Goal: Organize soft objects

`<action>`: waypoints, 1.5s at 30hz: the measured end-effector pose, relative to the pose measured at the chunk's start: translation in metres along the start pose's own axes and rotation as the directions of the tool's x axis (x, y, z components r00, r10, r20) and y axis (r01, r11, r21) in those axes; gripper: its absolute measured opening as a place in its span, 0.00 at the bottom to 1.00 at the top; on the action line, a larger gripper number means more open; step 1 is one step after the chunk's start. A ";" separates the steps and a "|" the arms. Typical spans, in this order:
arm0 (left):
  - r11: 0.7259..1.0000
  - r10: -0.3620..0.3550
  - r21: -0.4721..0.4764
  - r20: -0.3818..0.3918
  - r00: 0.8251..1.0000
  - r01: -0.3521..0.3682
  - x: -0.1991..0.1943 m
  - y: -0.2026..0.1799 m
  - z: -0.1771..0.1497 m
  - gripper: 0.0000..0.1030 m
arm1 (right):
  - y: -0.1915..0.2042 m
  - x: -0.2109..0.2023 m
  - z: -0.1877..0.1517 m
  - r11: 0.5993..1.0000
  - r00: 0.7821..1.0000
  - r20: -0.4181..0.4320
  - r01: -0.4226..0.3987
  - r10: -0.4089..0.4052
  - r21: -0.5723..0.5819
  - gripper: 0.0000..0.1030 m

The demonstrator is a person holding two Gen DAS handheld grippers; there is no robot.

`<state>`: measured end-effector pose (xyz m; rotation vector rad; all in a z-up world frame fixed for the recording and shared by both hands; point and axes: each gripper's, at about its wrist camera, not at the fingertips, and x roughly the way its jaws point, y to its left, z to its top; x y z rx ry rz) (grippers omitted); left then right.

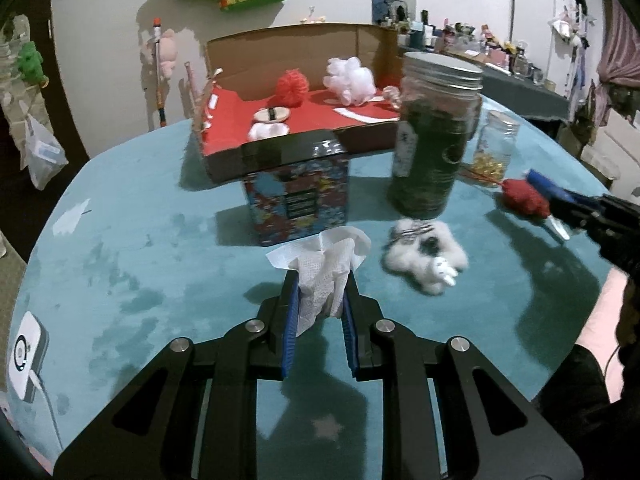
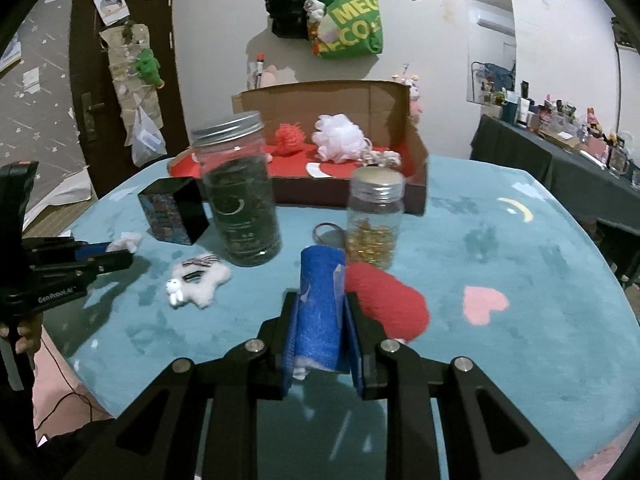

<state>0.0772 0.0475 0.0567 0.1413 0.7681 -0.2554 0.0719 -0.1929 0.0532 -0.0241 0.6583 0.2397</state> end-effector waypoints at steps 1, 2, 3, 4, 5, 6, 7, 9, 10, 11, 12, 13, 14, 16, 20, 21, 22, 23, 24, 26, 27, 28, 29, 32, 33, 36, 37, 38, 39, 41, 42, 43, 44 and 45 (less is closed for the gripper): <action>1.000 0.008 -0.001 -0.004 1.000 -0.008 0.001 0.003 0.000 0.18 | -0.003 0.000 0.000 1.000 1.000 -0.001 0.005 -0.005 0.003 0.23; 1.000 0.017 -0.003 -0.007 1.000 -0.017 0.002 0.006 0.001 0.18 | -0.006 -0.001 0.001 1.000 1.000 -0.001 0.012 -0.012 0.007 0.23; 1.000 0.024 -0.004 -0.010 1.000 -0.024 0.002 0.008 0.001 0.18 | -0.008 -0.001 0.002 1.000 1.000 -0.002 0.015 -0.015 0.009 0.23; 0.999 0.031 -0.007 -0.014 0.999 -0.031 0.003 0.011 0.001 0.18 | -0.012 -0.001 0.003 1.000 1.000 -0.005 0.020 -0.020 0.013 0.23; 0.999 0.038 -0.010 -0.018 0.999 -0.038 0.005 0.014 0.002 0.18 | -0.014 0.000 0.004 1.000 1.000 -0.008 0.025 -0.025 0.016 0.23; 0.999 0.045 -0.013 -0.022 0.999 -0.045 0.006 0.017 0.002 0.18 | -0.017 0.000 0.005 0.999 0.999 -0.011 0.031 -0.031 0.017 0.23; 0.998 0.054 -0.015 -0.026 0.998 -0.055 0.008 0.020 0.003 0.18 | -0.019 0.001 0.006 0.999 0.999 -0.016 0.036 -0.036 0.017 0.23; 0.997 0.069 -0.018 -0.035 0.997 -0.070 0.011 0.027 0.005 0.18 | -0.023 0.004 0.008 0.999 0.998 -0.028 0.051 -0.050 0.016 0.23; 0.997 0.072 -0.021 -0.040 0.997 -0.073 0.012 0.030 0.006 0.18 | -0.025 0.005 0.008 0.998 0.998 -0.032 0.056 -0.055 0.015 0.23; 0.997 0.077 -0.023 -0.046 0.996 -0.078 0.014 0.033 0.007 0.18 | -0.028 0.006 0.010 0.998 0.997 -0.038 0.063 -0.062 0.015 0.23; 0.996 0.083 -0.022 -0.050 0.995 -0.084 0.016 0.035 0.008 0.18 | -0.030 0.008 0.011 0.998 0.997 -0.043 0.069 -0.068 0.014 0.23; 0.996 0.088 -0.018 -0.056 0.995 -0.089 0.018 0.037 0.010 0.18 | -0.031 0.009 0.011 0.997 0.996 -0.047 0.073 -0.073 0.014 0.23; 0.995 0.093 -0.017 -0.062 0.994 -0.094 0.020 0.040 0.011 0.18 | -0.033 0.010 0.012 0.997 0.996 -0.051 0.077 -0.076 0.015 0.23; 0.994 0.103 -0.014 -0.074 0.992 -0.105 0.025 0.046 0.014 0.18 | -0.037 0.012 0.014 0.996 0.994 -0.061 0.090 -0.089 0.013 0.23; 0.993 0.115 -0.004 -0.091 0.989 -0.116 0.032 0.054 0.020 0.18 | -0.048 0.019 0.020 0.994 0.991 -0.080 0.109 -0.107 0.017 0.23; 0.993 0.116 -0.004 -0.094 0.989 -0.117 0.033 0.056 0.021 0.18 | -0.051 0.021 0.021 0.994 0.990 -0.084 0.111 -0.109 0.019 0.23; 0.993 0.117 -0.002 -0.099 0.988 -0.118 0.035 0.058 0.023 0.18 | -0.054 0.023 0.023 0.993 0.990 -0.089 0.111 -0.109 0.024 0.23; 0.993 0.117 0.001 -0.102 0.988 -0.117 0.037 0.061 0.025 0.18 | -0.057 0.025 0.025 0.994 0.990 -0.094 0.109 -0.106 0.027 0.23; 0.993 0.117 0.001 -0.104 0.988 -0.118 0.039 0.063 0.027 0.18 | -0.059 0.027 0.027 0.994 0.989 -0.100 0.108 -0.105 0.028 0.23; 0.993 0.116 -0.001 -0.112 0.987 -0.116 0.044 0.067 0.031 0.18 | -0.064 0.032 0.031 0.994 0.989 -0.108 0.106 -0.103 0.027 0.23; 0.993 0.115 0.000 -0.115 0.987 -0.116 0.046 0.069 0.033 0.18 | -0.066 0.035 0.033 0.994 0.988 -0.114 0.105 -0.101 0.028 0.23; 0.993 0.115 0.001 -0.119 0.986 -0.116 0.049 0.071 0.035 0.18 | -0.068 0.037 0.035 0.994 0.988 -0.119 0.104 -0.100 0.031 0.23; 0.993 0.116 0.001 -0.122 0.986 -0.116 0.050 0.073 0.037 0.18 | -0.071 0.041 0.037 0.995 0.988 -0.126 0.097 -0.091 0.036 0.23; 0.994 0.107 0.004 -0.126 0.986 -0.108 0.055 0.078 0.042 0.18 | -0.075 0.047 0.041 0.997 0.989 -0.136 0.071 -0.065 0.043 0.23; 0.994 0.105 0.007 -0.128 0.986 -0.105 0.056 0.080 0.043 0.18 | -0.077 0.050 0.044 0.997 0.989 -0.140 0.062 -0.056 0.041 0.23; 0.995 0.096 0.009 -0.127 0.987 -0.095 0.058 0.083 0.047 0.18 | -0.082 0.055 0.049 0.998 0.988 -0.148 0.044 -0.037 0.044 0.23; 0.996 0.088 0.010 -0.127 0.988 -0.087 0.058 0.084 0.048 0.18 | -0.085 0.057 0.051 0.998 0.988 -0.151 0.032 -0.024 0.052 0.23; 0.997 0.083 0.011 -0.127 0.988 -0.082 0.059 0.085 0.050 0.18 | -0.087 0.058 0.053 0.998 0.988 -0.152 0.022 -0.013 0.057 0.23; 0.997 0.080 0.013 -0.127 0.989 -0.079 0.059 0.086 0.051 0.18 | -0.089 0.059 0.055 0.998 0.988 -0.152 0.013 -0.003 0.061 0.23; 0.998 0.066 0.013 -0.126 0.990 -0.065 0.060 0.088 0.055 0.18 | -0.091 0.061 0.059 0.998 0.989 -0.149 -0.007 0.016 0.060 0.23; 0.998 0.057 0.012 -0.125 0.991 -0.055 0.060 0.089 0.056 0.18 | -0.093 0.061 0.062 0.998 0.989 -0.146 -0.020 0.029 0.059 0.23; 0.999 0.054 0.014 -0.123 0.991 -0.052 0.060 0.090 0.058 0.18 | -0.094 0.061 0.063 0.998 0.989 -0.144 -0.033 0.042 0.060 0.23; 0.999 0.053 0.017 -0.120 0.991 -0.051 0.059 0.091 0.060 0.18 | -0.096 0.062 0.065 0.997 0.988 -0.142 -0.047 0.055 0.062 0.23; 0.999 0.049 0.019 -0.118 0.992 -0.047 0.059 0.091 0.061 0.18 | -0.097 0.063 0.067 0.996 0.988 -0.139 -0.060 0.068 0.060 0.23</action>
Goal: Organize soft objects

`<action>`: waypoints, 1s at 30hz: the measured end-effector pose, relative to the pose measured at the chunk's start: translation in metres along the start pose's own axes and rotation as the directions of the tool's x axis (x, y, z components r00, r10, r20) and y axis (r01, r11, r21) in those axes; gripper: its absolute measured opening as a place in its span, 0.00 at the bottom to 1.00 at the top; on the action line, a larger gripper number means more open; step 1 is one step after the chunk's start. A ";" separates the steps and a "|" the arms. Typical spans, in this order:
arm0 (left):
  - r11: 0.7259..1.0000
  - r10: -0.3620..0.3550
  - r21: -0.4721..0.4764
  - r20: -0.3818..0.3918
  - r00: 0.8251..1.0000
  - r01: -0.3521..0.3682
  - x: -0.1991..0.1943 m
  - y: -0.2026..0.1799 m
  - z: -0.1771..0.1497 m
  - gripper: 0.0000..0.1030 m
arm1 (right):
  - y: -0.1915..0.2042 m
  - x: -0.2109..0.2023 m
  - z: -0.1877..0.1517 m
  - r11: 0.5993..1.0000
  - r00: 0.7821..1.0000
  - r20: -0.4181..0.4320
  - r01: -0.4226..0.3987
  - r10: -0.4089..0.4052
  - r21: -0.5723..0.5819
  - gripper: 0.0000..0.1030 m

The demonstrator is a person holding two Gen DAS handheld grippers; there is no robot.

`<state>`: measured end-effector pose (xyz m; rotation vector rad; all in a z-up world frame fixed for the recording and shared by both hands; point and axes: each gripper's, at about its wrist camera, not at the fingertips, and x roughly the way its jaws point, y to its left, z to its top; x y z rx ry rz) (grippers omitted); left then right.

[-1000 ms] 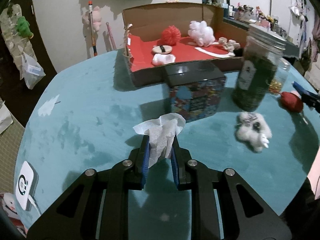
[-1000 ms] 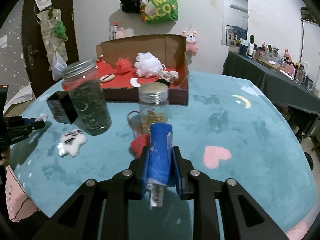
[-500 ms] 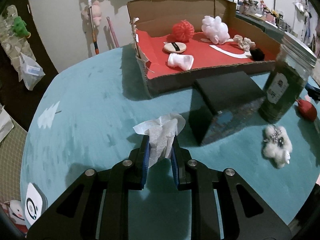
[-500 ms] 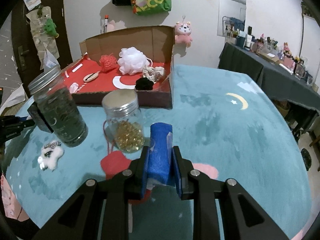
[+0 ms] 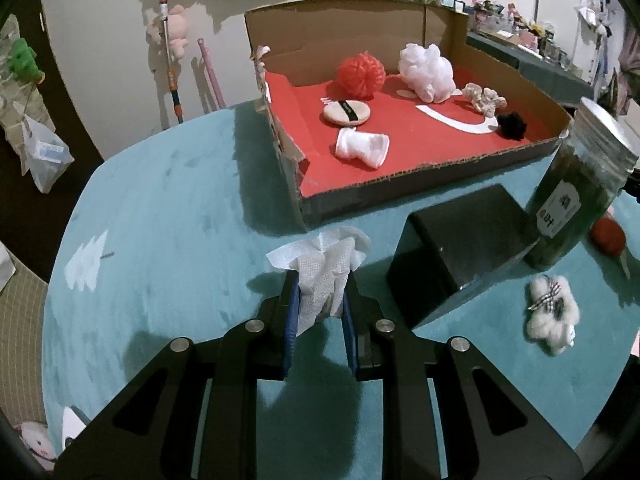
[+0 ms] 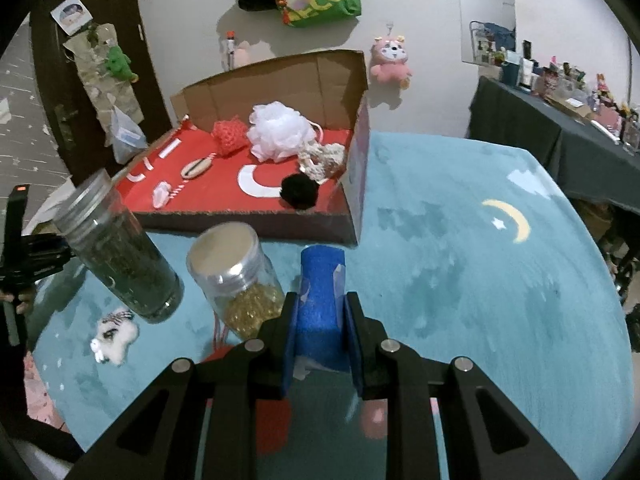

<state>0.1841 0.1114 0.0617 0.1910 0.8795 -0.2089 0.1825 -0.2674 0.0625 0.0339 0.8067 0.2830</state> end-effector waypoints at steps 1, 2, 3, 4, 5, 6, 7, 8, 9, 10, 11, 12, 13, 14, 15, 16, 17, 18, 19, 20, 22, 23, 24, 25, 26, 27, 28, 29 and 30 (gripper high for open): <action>1.000 -0.005 0.002 0.002 1.000 0.005 -0.001 0.001 0.001 0.18 | 0.000 0.000 0.002 1.000 1.000 0.002 -0.007 0.007 -0.005 0.23; 1.000 -0.006 0.005 0.003 1.000 0.006 -0.001 0.001 0.002 0.18 | 0.000 0.000 0.003 1.000 1.000 0.005 -0.013 0.013 -0.011 0.23; 1.000 -0.005 0.009 0.005 1.000 0.005 -0.001 0.002 0.003 0.18 | 0.000 0.000 0.005 1.000 1.000 0.008 -0.020 0.020 -0.021 0.23; 1.000 -0.007 0.013 0.007 1.000 0.007 -0.002 0.002 0.005 0.18 | 0.000 0.001 0.007 0.999 1.000 0.011 -0.027 0.027 -0.029 0.23; 1.000 -0.010 0.014 0.008 1.000 0.009 -0.003 0.002 0.006 0.18 | 0.000 0.001 0.008 0.999 0.999 0.014 -0.031 0.032 -0.034 0.23; 1.000 -0.014 0.016 0.010 1.000 0.014 -0.003 0.002 0.007 0.18 | -0.001 0.000 0.011 0.999 0.999 0.017 -0.037 0.037 -0.039 0.23; 1.000 -0.018 0.020 0.013 1.000 0.017 -0.004 0.002 0.009 0.18 | -0.001 0.001 0.012 0.998 0.999 0.020 -0.046 0.046 -0.042 0.23; 1.000 -0.019 0.025 0.019 1.000 0.018 -0.006 0.002 0.010 0.18 | -0.001 0.000 0.013 0.998 0.998 0.022 -0.052 0.053 -0.046 0.23; 0.999 -0.019 0.032 0.023 1.000 0.018 -0.008 0.002 0.012 0.18 | -0.001 0.000 0.015 0.997 0.998 0.025 -0.062 0.063 -0.052 0.23; 0.999 -0.020 0.037 0.027 0.999 0.019 -0.009 0.002 0.014 0.18 | -0.001 0.001 0.016 0.996 0.997 0.026 -0.067 0.069 -0.055 0.23; 0.999 -0.023 0.043 0.031 0.999 0.021 -0.010 0.001 0.016 0.18 | -0.002 0.000 0.018 0.995 0.997 0.027 -0.075 0.077 -0.057 0.23; 0.999 -0.025 0.048 0.035 0.999 0.024 -0.012 0.001 0.018 0.18 | -0.001 0.000 0.020 0.994 0.996 0.027 -0.086 0.088 -0.061 0.23; 0.998 -0.027 0.053 0.037 0.999 0.025 -0.012 0.001 0.020 0.18 | -0.001 0.001 0.022 0.994 0.995 0.028 -0.090 0.092 -0.066 0.23; 0.998 -0.026 0.063 0.041 0.999 0.024 -0.013 0.000 0.022 0.18 | -0.001 0.001 0.023 0.993 0.995 0.028 -0.091 0.093 -0.070 0.23; 0.997 -0.025 0.070 0.044 0.999 0.021 -0.014 -0.001 0.024 0.18 | -0.001 0.002 0.025 0.993 0.995 0.026 -0.097 0.099 -0.074 0.23; 0.997 -0.025 0.078 0.046 0.999 0.022 -0.015 -0.002 0.026 0.18 | -0.002 0.003 0.027 0.992 0.994 0.025 -0.102 0.104 -0.077 0.23; 0.996 -0.028 0.086 0.047 0.999 0.024 -0.015 -0.002 0.028 0.18 | -0.003 0.004 0.029 0.991 0.993 0.023 -0.109 0.112 -0.080 0.23; 0.995 -0.028 0.094 0.047 0.998 0.023 -0.015 -0.003 0.031 0.18 | -0.003 0.005 0.030 0.990 0.993 0.020 -0.113 0.115 -0.083 0.23; 0.995 -0.028 0.101 0.048 0.998 0.023 -0.014 -0.004 0.033 0.18 | -0.004 0.007 0.033 0.990 0.993 0.018 -0.114 0.116 -0.088 0.23; 0.994 -0.033 0.109 0.048 0.998 0.028 -0.014 -0.004 0.036 0.18 | -0.005 0.009 0.035 0.988 0.993 0.014 -0.119 0.121 -0.093 0.23; 0.992 -0.041 0.121 0.048 0.998 0.035 -0.013 -0.005 0.042 0.18 | -0.006 0.012 0.038 0.986 0.991 0.005 -0.135 0.136 -0.099 0.23; 0.991 -0.046 0.128 0.047 0.998 0.040 -0.012 -0.005 0.045 0.18 | -0.006 0.014 0.040 0.984 0.990 -0.001 -0.144 0.144 -0.103 0.23; 0.990 -0.056 0.134 0.046 0.997 0.049 -0.011 -0.006 0.048 0.18 | -0.006 0.016 0.043 0.983 0.989 -0.007 -0.150 0.150 -0.110 0.23; 0.989 -0.063 0.137 0.046 0.997 0.056 -0.011 -0.006 0.050 0.18 | -0.006 0.018 0.045 0.981 0.988 -0.011 -0.155 0.155 -0.115 0.23; 0.988 -0.070 0.141 0.044 0.997 0.063 -0.009 -0.007 0.053 0.18 | -0.005 0.019 0.046 0.980 0.987 -0.014 -0.160 0.159 -0.121 0.23; 0.987 -0.077 0.145 0.042 0.996 0.070 -0.008 -0.007 0.057 0.18 | -0.004 0.021 0.049 0.977 0.986 -0.021 -0.167 0.165 -0.131 0.23; 0.986 -0.084 0.148 0.040 0.996 0.077 -0.007 -0.008 0.059 0.18 | -0.004 0.022 0.052 0.975 0.985 -0.025 -0.171 0.169 -0.140 0.23; 0.985 -0.094 0.150 0.038 0.995 0.087 -0.005 -0.008 0.062 0.18 | -0.003 0.024 0.054 0.973 0.984 -0.030 -0.177 0.174 -0.147 0.23; 0.983 -0.105 0.153 0.036 0.994 0.098 -0.004 -0.009 0.065 0.18 | -0.002 0.026 0.056 0.971 0.983 -0.036 -0.183 0.179 -0.152 0.23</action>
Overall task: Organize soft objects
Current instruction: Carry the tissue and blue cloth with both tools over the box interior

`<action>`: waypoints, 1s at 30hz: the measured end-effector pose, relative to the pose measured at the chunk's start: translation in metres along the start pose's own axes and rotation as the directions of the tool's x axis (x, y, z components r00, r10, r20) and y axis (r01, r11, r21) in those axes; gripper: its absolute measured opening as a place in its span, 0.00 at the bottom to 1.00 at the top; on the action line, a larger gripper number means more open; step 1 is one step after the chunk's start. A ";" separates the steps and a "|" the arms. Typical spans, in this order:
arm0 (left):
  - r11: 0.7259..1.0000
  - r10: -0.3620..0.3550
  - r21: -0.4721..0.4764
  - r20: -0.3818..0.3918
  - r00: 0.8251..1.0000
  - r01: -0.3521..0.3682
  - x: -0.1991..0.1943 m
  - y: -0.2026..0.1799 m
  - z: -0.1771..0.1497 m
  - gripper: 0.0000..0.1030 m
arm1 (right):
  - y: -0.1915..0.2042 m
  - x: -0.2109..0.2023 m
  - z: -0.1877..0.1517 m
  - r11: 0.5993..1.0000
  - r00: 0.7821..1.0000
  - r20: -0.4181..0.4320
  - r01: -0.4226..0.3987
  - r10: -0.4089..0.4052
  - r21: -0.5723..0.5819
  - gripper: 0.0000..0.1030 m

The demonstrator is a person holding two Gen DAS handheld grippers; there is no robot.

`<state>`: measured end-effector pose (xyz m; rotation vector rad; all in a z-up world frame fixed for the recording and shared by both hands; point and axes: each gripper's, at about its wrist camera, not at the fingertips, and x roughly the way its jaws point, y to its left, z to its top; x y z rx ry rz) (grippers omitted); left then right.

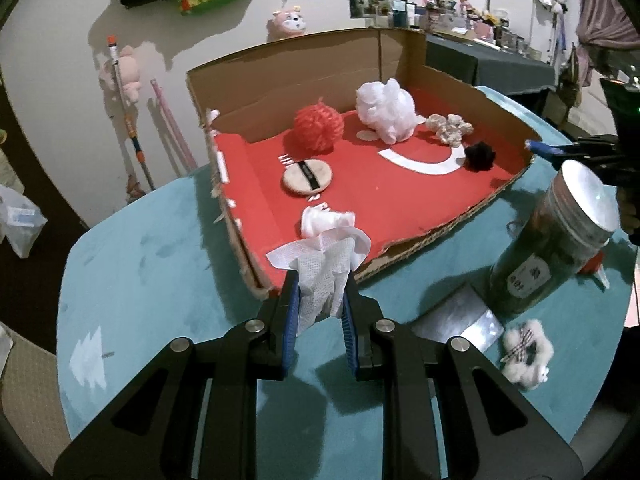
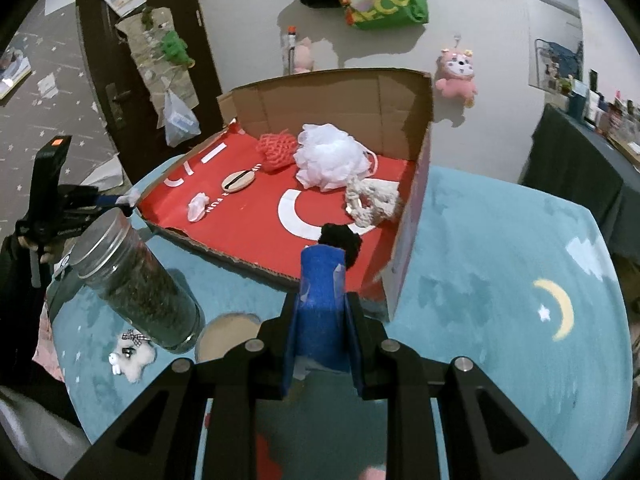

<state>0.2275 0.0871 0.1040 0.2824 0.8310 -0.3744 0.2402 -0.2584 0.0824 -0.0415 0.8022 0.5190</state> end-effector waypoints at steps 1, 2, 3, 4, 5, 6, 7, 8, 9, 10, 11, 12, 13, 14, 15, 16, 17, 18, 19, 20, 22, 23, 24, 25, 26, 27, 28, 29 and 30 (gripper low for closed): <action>1.000 -0.008 0.002 -0.001 1.000 0.008 0.002 -0.001 0.002 0.18 | -0.001 0.001 0.001 1.000 1.000 -0.005 -0.002 0.002 -0.005 0.23; 1.000 -0.018 0.004 -0.003 1.000 0.018 0.004 -0.001 0.004 0.18 | -0.001 0.003 0.003 1.000 1.000 -0.009 -0.004 0.004 -0.010 0.23; 1.000 -0.025 0.006 -0.005 1.000 0.025 0.006 -0.002 0.007 0.18 | -0.001 0.005 0.005 1.000 1.000 -0.015 -0.008 0.007 -0.016 0.23; 0.999 -0.034 0.011 -0.010 0.999 0.034 0.009 -0.003 0.009 0.18 | -0.001 0.007 0.007 1.000 1.000 -0.021 -0.010 0.009 -0.024 0.23; 0.999 -0.039 0.014 -0.013 0.999 0.039 0.011 -0.004 0.011 0.18 | -0.001 0.009 0.009 0.999 1.000 -0.025 -0.010 0.009 -0.030 0.23; 0.999 -0.044 0.017 -0.015 0.999 0.044 0.013 -0.005 0.013 0.18 | -0.001 0.011 0.011 0.999 0.999 -0.029 -0.014 0.013 -0.036 0.23; 0.998 -0.051 0.023 -0.020 0.999 0.051 0.015 -0.006 0.016 0.18 | -0.001 0.013 0.013 0.999 0.999 -0.033 -0.019 0.018 -0.039 0.23; 0.998 -0.055 0.027 -0.022 0.998 0.056 0.017 -0.007 0.018 0.18 | -0.001 0.014 0.015 0.999 0.999 -0.037 -0.023 0.021 -0.045 0.23; 0.998 -0.059 0.031 -0.025 0.998 0.060 0.019 -0.008 0.021 0.18 | -0.002 0.016 0.017 0.998 0.999 -0.042 -0.026 0.024 -0.050 0.23; 0.997 -0.065 0.035 -0.027 0.998 0.066 0.020 -0.009 0.023 0.18 | -0.001 0.018 0.019 0.998 0.999 -0.045 -0.030 0.027 -0.055 0.23; 0.997 -0.072 0.039 -0.031 0.997 0.073 0.022 -0.010 0.026 0.18 | -0.001 0.019 0.021 0.998 0.998 -0.048 -0.032 0.029 -0.059 0.23; 0.996 -0.077 0.043 -0.033 0.996 0.078 0.024 -0.012 0.029 0.18 | -0.001 0.021 0.024 0.997 0.998 -0.051 -0.034 0.030 -0.064 0.23; 0.995 -0.083 0.047 -0.037 0.996 0.084 0.026 -0.014 0.033 0.18 | 0.000 0.024 0.027 0.997 0.998 -0.056 -0.037 0.033 -0.068 0.23; 0.995 -0.087 0.051 -0.043 0.995 0.089 0.029 -0.016 0.036 0.18 | 0.001 0.026 0.030 0.997 0.998 -0.060 -0.039 0.034 -0.073 0.23; 0.994 -0.089 0.052 -0.048 0.995 0.092 0.032 -0.017 0.039 0.18 | 0.002 0.029 0.034 0.996 0.997 -0.063 -0.039 0.034 -0.078 0.23; 0.994 -0.093 0.053 -0.056 0.994 0.096 0.036 -0.020 0.044 0.18 | 0.003 0.031 0.037 0.996 0.997 -0.067 -0.043 0.037 -0.082 0.23; 0.994 -0.095 0.054 -0.061 0.994 0.098 0.038 -0.022 0.047 0.18 | 0.004 0.033 0.040 0.995 0.997 -0.071 -0.045 0.039 -0.086 0.23; 0.993 -0.097 0.055 -0.066 0.993 0.101 0.041 -0.024 0.050 0.18 | 0.006 0.037 0.045 0.994 0.996 -0.077 -0.048 0.041 -0.095 0.23; 0.993 -0.099 0.055 -0.074 0.992 0.103 0.044 -0.026 0.054 0.18 | 0.008 0.039 0.049 0.994 0.996 -0.082 -0.049 0.041 -0.101 0.23; 0.993 -0.099 0.053 -0.083 0.992 0.103 0.048 -0.028 0.058 0.18 | 0.010 0.043 0.053 0.993 0.995 -0.089 -0.047 0.037 -0.112 0.23; 0.993 -0.100 0.050 -0.107 0.989 0.106 0.058 -0.032 0.066 0.18 | 0.014 0.052 0.061 0.991 0.994 -0.105 -0.046 0.033 -0.127 0.23; 0.993 -0.101 0.052 -0.118 0.988 0.107 0.062 -0.034 0.068 0.18 | 0.017 0.057 0.065 0.990 0.993 -0.117 -0.042 0.025 -0.138 0.23; 0.993 -0.096 0.054 -0.127 0.987 0.104 0.066 -0.036 0.071 0.18 | 0.019 0.063 0.070 0.989 0.991 -0.130 -0.037 0.018 -0.146 0.23; 0.993 -0.089 0.059 -0.137 0.987 0.098 0.071 -0.038 0.074 0.18 | 0.020 0.066 0.073 0.988 0.990 -0.139 -0.030 0.009 -0.152 0.23; 0.993 -0.083 0.066 -0.150 0.985 0.094 0.076 -0.041 0.077 0.18 | 0.021 0.071 0.077 0.987 0.989 -0.150 -0.022 -0.002 -0.157 0.23; 0.993 -0.077 0.071 -0.159 0.984 0.089 0.081 -0.043 0.079 0.18 | 0.023 0.078 0.082 0.987 0.985 -0.169 -0.015 -0.012 -0.161 0.23; 0.994 -0.070 0.076 -0.171 0.983 0.084 0.085 -0.045 0.081 0.18 | 0.023 0.082 0.086 0.986 0.984 -0.179 -0.008 -0.022 -0.165 0.23; 0.994 -0.062 0.080 -0.182 0.981 0.077 0.090 -0.046 0.084 0.18 | 0.025 0.086 0.089 0.985 0.981 -0.189 0.001 -0.033 -0.170 0.23; 0.994 -0.054 0.083 -0.194 0.980 0.071 0.095 -0.047 0.086 0.18 | 0.025 0.093 0.092 0.985 0.977 -0.208 0.014 -0.051 -0.174 0.23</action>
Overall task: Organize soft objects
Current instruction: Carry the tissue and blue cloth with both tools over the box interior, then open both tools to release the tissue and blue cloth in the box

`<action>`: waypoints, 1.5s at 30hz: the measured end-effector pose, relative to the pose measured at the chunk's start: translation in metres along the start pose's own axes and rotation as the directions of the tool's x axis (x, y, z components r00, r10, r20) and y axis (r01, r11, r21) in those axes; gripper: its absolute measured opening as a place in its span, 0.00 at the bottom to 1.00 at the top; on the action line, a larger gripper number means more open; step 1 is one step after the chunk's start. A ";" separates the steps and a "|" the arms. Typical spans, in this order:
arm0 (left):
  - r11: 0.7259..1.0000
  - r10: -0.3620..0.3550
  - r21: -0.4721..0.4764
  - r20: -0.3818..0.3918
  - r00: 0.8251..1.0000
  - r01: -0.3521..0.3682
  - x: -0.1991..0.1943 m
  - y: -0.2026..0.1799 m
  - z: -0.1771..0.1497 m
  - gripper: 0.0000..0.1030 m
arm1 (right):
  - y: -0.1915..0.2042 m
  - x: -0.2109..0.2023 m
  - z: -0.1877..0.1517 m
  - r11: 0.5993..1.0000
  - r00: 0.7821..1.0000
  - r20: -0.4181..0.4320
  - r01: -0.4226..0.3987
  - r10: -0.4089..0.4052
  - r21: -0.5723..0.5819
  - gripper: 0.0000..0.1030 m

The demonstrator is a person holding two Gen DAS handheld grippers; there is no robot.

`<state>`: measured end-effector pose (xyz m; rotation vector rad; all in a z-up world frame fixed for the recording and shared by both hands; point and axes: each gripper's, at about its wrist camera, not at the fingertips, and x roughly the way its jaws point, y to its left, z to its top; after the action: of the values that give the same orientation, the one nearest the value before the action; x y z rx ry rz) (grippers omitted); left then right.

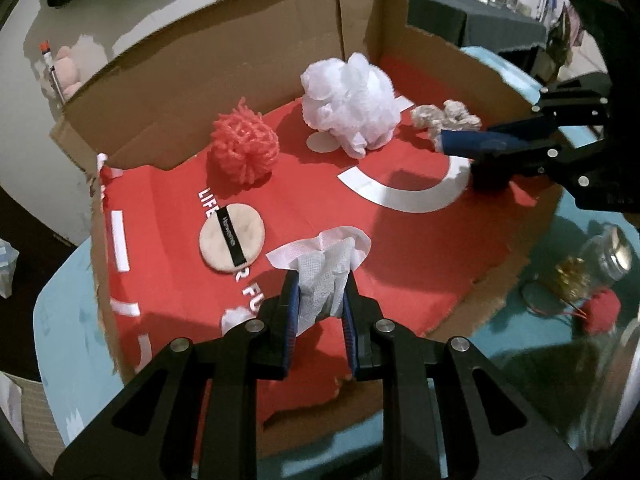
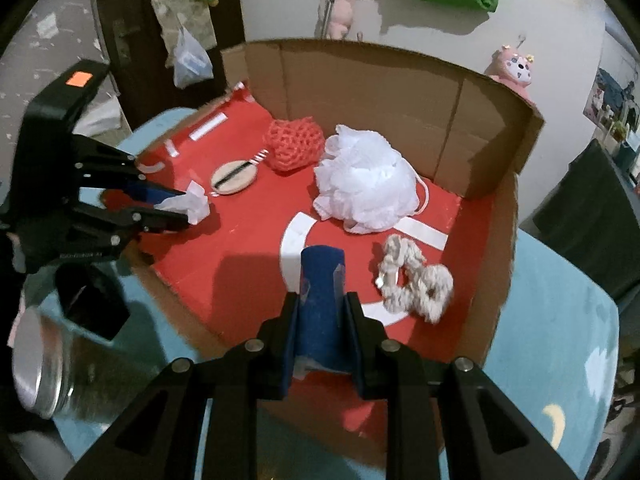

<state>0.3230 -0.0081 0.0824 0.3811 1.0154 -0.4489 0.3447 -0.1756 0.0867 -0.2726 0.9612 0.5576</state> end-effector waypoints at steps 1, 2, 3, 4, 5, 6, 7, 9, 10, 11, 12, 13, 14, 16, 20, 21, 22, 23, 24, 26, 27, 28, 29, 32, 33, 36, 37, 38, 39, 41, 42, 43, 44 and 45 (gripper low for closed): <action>1.000 0.006 -0.001 -0.011 1.000 -0.006 0.004 0.000 0.003 0.18 | -0.001 0.006 0.005 1.000 1.000 -0.023 0.011 -0.011 0.004 0.23; 1.000 0.010 -0.002 -0.020 1.000 -0.010 0.008 0.001 0.005 0.18 | -0.001 0.011 0.008 1.000 0.999 -0.036 0.011 -0.011 0.005 0.23; 1.000 0.015 -0.002 -0.032 0.999 -0.015 0.012 0.001 0.008 0.18 | 0.000 0.017 0.012 1.000 0.998 -0.054 0.011 -0.011 -0.001 0.23; 1.000 0.022 -0.003 -0.043 0.999 -0.022 0.016 0.002 0.010 0.18 | 0.000 0.021 0.014 1.000 0.998 -0.067 0.020 -0.021 -0.007 0.23; 1.000 0.028 -0.006 -0.053 0.998 -0.028 0.020 0.003 0.012 0.18 | 0.001 0.026 0.017 0.999 0.996 -0.084 0.034 -0.035 -0.012 0.23; 1.000 0.029 -0.010 -0.063 0.998 -0.030 0.024 0.005 0.014 0.18 | 0.000 0.029 0.019 0.999 0.995 -0.091 0.037 -0.038 -0.011 0.23; 0.999 0.029 -0.011 -0.069 0.997 -0.030 0.026 0.006 0.015 0.18 | -0.001 0.033 0.021 0.999 0.994 -0.106 0.035 -0.036 -0.010 0.23; 0.999 0.035 -0.017 -0.075 0.997 -0.037 0.030 0.009 0.017 0.18 | -0.001 0.040 0.025 0.999 0.991 -0.130 0.041 -0.042 -0.009 0.23; 0.999 0.034 -0.019 -0.079 0.996 -0.036 0.032 0.009 0.017 0.18 | -0.001 0.043 0.026 0.999 0.989 -0.139 0.046 -0.046 -0.009 0.23; 0.999 0.033 -0.021 -0.083 0.996 -0.034 0.034 0.010 0.017 0.18 | -0.002 0.047 0.026 0.999 0.987 -0.151 0.051 -0.051 -0.004 0.23; 0.999 0.032 -0.022 -0.087 0.996 -0.034 0.035 0.010 0.017 0.18 | -0.003 0.050 0.027 0.998 0.985 -0.161 0.056 -0.056 -0.003 0.23; 0.999 0.033 -0.022 -0.091 0.995 -0.035 0.037 0.011 0.017 0.18 | -0.003 0.052 0.027 0.998 0.984 -0.166 0.059 -0.059 -0.006 0.23; 0.999 0.034 -0.021 -0.095 0.995 -0.036 0.039 0.010 0.017 0.18 | -0.003 0.054 0.027 0.998 0.983 -0.171 0.062 -0.063 -0.009 0.23; 0.999 0.034 -0.021 -0.099 0.995 -0.036 0.041 0.010 0.018 0.18 | -0.005 0.058 0.029 0.998 0.980 -0.185 0.069 -0.069 -0.006 0.23; 0.999 0.038 -0.016 -0.097 0.995 -0.040 0.045 0.009 0.021 0.18 | -0.009 0.061 0.030 0.998 0.980 -0.189 0.067 -0.066 -0.002 0.24; 0.999 0.038 -0.016 -0.098 0.994 -0.040 0.044 0.009 0.021 0.18 | -0.008 0.062 0.031 0.998 0.980 -0.190 0.066 -0.065 -0.001 0.24; 0.999 0.040 -0.015 -0.099 0.994 -0.041 0.043 0.009 0.020 0.18 | -0.009 0.062 0.031 0.998 0.980 -0.189 0.065 -0.064 -0.001 0.24; 0.999 0.041 -0.014 -0.099 0.994 -0.042 0.043 0.009 0.021 0.18 | -0.009 0.063 0.031 0.998 0.980 -0.191 0.064 -0.063 -0.001 0.24; 0.999 0.042 -0.012 -0.100 0.994 -0.043 0.044 0.009 0.022 0.18 | -0.010 0.064 0.031 0.998 0.979 -0.194 0.064 -0.063 0.001 0.24; 0.999 0.044 -0.010 -0.100 0.994 -0.046 0.044 0.007 0.021 0.18 | -0.011 0.065 0.031 0.998 0.978 -0.196 0.065 -0.064 0.001 0.25; 0.999 0.045 -0.009 -0.100 0.994 -0.047 0.043 0.007 0.020 0.18 | -0.010 0.065 0.031 0.998 0.978 -0.198 0.065 -0.064 0.001 0.25; 0.999 0.047 -0.009 -0.100 0.994 -0.048 0.043 0.007 0.020 0.18 | -0.011 0.066 0.031 0.998 0.977 -0.201 0.067 -0.065 0.001 0.25; 0.999 0.048 -0.008 -0.100 0.994 -0.049 0.043 0.006 0.020 0.18 | -0.011 0.067 0.030 0.998 0.977 -0.204 0.067 -0.066 0.001 0.25; 0.999 0.050 -0.003 -0.102 0.993 -0.051 0.042 0.006 0.020 0.18 | -0.014 0.072 0.027 0.998 0.975 -0.213 0.068 -0.066 0.002 0.25; 0.999 0.051 -0.003 -0.103 0.993 -0.052 0.042 0.005 0.020 0.18 | -0.015 0.073 0.026 0.998 0.974 -0.216 0.068 -0.066 0.003 0.25; 0.999 0.052 -0.004 -0.104 0.993 -0.052 0.043 0.006 0.020 0.18 | -0.017 0.074 0.024 0.998 0.974 -0.215 0.069 -0.066 0.003 0.25; 0.999 0.051 -0.004 -0.104 0.993 -0.052 0.043 0.006 0.020 0.18 | -0.017 0.074 0.024 0.998 0.974 -0.215 0.069 -0.067 0.002 0.25; 0.999 0.051 -0.004 -0.104 0.993 -0.052 0.043 0.006 0.020 0.19 | -0.017 0.074 0.024 0.998 0.974 -0.214 0.071 -0.069 0.000 0.25; 0.999 0.050 -0.004 -0.105 0.993 -0.051 0.043 0.006 0.020 0.19 | -0.017 0.074 0.024 0.997 0.974 -0.214 0.072 -0.070 -0.002 0.25; 0.999 0.047 -0.004 -0.105 0.993 -0.048 0.043 0.006 0.020 0.19 | -0.017 0.074 0.024 0.998 0.974 -0.214 0.070 -0.069 -0.003 0.26; 0.999 0.045 -0.004 -0.106 0.993 -0.046 0.043 0.006 0.020 0.19 | -0.016 0.075 0.024 0.998 0.974 -0.215 0.069 -0.068 -0.003 0.27; 0.999 0.043 -0.004 -0.107 0.993 -0.043 0.044 0.006 0.020 0.19 | -0.016 0.075 0.024 0.997 0.974 -0.215 0.071 -0.070 -0.003 0.27; 0.999 0.040 -0.004 -0.108 0.993 -0.041 0.044 0.006 0.020 0.19 | -0.016 0.076 0.024 0.997 0.974 -0.216 0.072 -0.071 -0.004 0.28; 0.999 0.035 -0.004 -0.107 0.994 -0.036 0.044 0.006 0.020 0.19 | -0.015 0.077 0.025 0.997 0.974 -0.216 0.073 -0.071 -0.003 0.29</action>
<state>0.3608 -0.0210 0.0543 0.4208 1.1121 -0.3966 0.4049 -0.1518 0.0357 -0.3675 1.1583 0.4649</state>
